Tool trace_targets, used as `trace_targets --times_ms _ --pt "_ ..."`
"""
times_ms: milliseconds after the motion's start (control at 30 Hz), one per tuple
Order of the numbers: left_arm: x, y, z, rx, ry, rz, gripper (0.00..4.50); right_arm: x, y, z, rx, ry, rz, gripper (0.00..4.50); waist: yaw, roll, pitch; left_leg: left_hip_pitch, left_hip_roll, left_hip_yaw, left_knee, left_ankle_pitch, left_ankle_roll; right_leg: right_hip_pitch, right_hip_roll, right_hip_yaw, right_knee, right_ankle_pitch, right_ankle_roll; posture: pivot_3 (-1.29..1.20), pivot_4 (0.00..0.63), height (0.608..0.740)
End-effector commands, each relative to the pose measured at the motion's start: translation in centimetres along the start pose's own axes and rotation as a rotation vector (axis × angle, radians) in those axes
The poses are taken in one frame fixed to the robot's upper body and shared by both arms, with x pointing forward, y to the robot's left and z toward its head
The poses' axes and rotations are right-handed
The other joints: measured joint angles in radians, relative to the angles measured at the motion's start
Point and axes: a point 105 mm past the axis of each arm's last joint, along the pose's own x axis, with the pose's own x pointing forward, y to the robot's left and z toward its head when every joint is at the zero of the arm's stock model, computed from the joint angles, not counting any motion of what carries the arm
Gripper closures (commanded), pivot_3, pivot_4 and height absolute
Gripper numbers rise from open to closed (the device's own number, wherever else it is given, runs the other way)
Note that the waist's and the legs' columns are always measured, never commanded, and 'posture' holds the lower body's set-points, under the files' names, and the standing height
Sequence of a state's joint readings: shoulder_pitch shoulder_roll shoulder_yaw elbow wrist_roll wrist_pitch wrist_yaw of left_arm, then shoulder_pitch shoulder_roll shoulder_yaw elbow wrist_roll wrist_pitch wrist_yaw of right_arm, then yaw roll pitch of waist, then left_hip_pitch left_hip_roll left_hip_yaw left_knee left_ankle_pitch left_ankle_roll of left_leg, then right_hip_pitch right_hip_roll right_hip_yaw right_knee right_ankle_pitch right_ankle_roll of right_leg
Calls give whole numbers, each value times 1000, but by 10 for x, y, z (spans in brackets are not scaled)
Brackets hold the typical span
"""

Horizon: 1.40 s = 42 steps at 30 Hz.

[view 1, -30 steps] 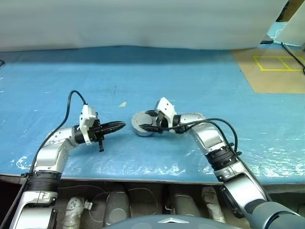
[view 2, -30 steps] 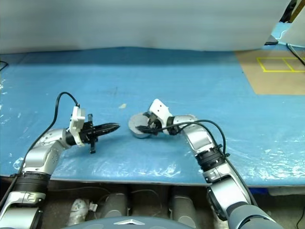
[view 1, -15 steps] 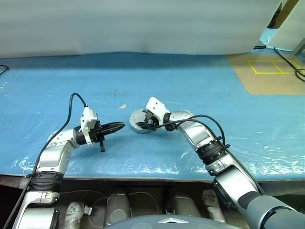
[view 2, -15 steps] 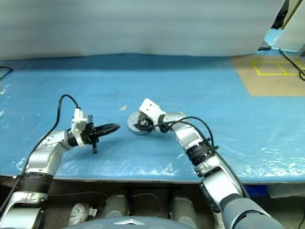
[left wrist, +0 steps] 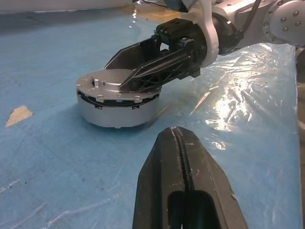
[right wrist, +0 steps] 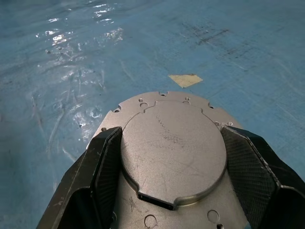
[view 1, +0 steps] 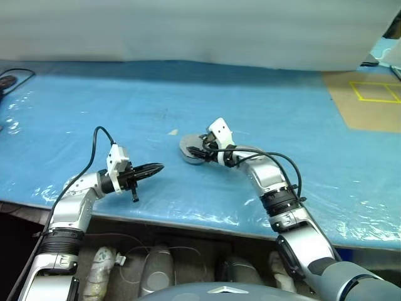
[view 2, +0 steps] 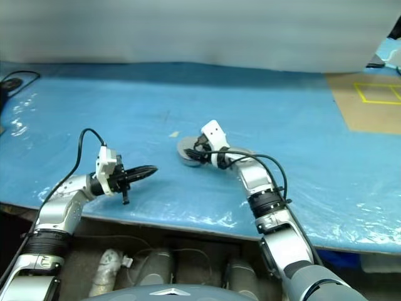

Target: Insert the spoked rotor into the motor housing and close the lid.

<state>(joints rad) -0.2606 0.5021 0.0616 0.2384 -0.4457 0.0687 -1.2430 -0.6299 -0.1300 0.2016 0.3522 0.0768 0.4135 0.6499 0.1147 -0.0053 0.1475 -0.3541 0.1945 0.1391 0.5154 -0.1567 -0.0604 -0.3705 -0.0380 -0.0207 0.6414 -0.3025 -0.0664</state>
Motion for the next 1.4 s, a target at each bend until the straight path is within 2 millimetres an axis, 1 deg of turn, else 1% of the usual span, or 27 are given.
trace_targets --times_ms 33,200,300,433,500,633,700,767,833,900,967,1033,1067,1100,1133,1233,1300,1400 --pt "1 1 8 41 -18 -8 4500 0 3 -31 -36 98 4 1578 -21 0 0 -2 -2 0 2 0 0 0 0 -2 -1 1 0 0 150 740" --pt "3 3 9 43 -20 -10 4500 2 13 -21 -23 65 44 1578 -37 0 0 -6 -3 -4 4 -1 -2 1 1 -5 -4 1 2 0 150 740" --pt "4 4 10 47 -21 -10 4500 4 8 -15 -16 52 8 1578 -38 0 0 -8 -3 -5 3 -1 -2 1 0 -5 -8 3 5 0 150 740" --pt "5 5 10 47 -21 -10 4500 7 0 -23 -21 105 -47 1578 -43 0 1 -9 -3 -6 4 -1 -2 2 -1 -5 -10 5 7 0 150 740" --pt "5 5 9 46 -18 -12 4500 8 0 -28 -20 135 -53 1578 -45 0 1 -9 -3 -6 4 -1 -1 3 -1 -5 -12 6 7 0 150 740" --pt "6 5 8 47 -18 -13 4500 9 3 -26 5 133 -42 1578 -45 1 1 -6 1 -4 4 -1 -1 6 -1 -4 -17 10 7 0 150 740" --pt "7 5 8 47 -19 -15 4500 9 2 -25 -17 138 -44 1578 -45 1 1 -6 1 -2 5 -1 -1 6 -2 -4 -18 11 7 0 150 740" --pt "8 4 8 47 -19 -16 4500 8 2 -31 -76 162 -39 1578 -45 1 1 -6 2 -2 5 -1 -1 6 -2 -4 -18 11 7 0 150 740" --pt "8 4 8 47 -20 -18 4500 7 2 -41 -104 197 -33 1578 -45 1 1 -6 2 -1 5 -1 -1 6 -2 -4 -18 12 7 0 150 740" --pt "9 4 8 48 -22 -19 4500 4 -1 -59 -147 278 -42 1578 -45 1 1 -6 2 -1 5 -1 -1 6 -2 -4 -18 12 7 0 150 740" --pt "10 4 8 50 -23 -17 4500 -2 -9 -82 -182 398 -82 1578 -45 1 1 -4 2 -1 5 -1 -1 7 -2 -4 -18 12 6 0 150 740" --pt "10 5 9 51 -28 -10 4500 -7 -13 -95 -171 466 -95 1578 -44 2 0 0 3 0 4 -1 -1 10 -2 -3 -18 12 5 0 150 740" --pt "10 6 10 53 -29 -5 4500 -7 -13 -95 -140 467 -94 1578 -43 3 0 5 3 1 4 -1 -1 14 -2 -3 -18 9 2 0 150 740" --pt "10 6 10 55 -30 -2 4500 -6 -13 -93 -106 460 -93 1578 -42 4 0 8 4 3 3 -3 2 17 -2 -3 -19 8 3 0 150 740" --pt "10 7 10 56 -33 4 4500 -5 -12 -89 -67 448 -88 1578 -40 4 0 11 5 6 3 -3 3 18 -3 -1 -19 5 8 0 150 740" --pt "13 13 14 57 -50 39 4500 -3 -11 -81 -35 433 -65 1578 -30 4 0 12 4 10 2 -4 3 18 -6 1 -19 5 9 0 150 740" --pt "15 20 16 59 -64 77 4500 -3 -10 -78 -34 430 -50 1578 -27 4 0 12 5 10 2 -4 3 18 -6 1 -19 5 9 0 150 740" --pt "18 33 20 69 -70 139 4500 -5 -4 -75 -26 423 6 1578 -22 4 0 11 5 10 2 -4 3 18 -6 1 -19 5 9 0 150 740"
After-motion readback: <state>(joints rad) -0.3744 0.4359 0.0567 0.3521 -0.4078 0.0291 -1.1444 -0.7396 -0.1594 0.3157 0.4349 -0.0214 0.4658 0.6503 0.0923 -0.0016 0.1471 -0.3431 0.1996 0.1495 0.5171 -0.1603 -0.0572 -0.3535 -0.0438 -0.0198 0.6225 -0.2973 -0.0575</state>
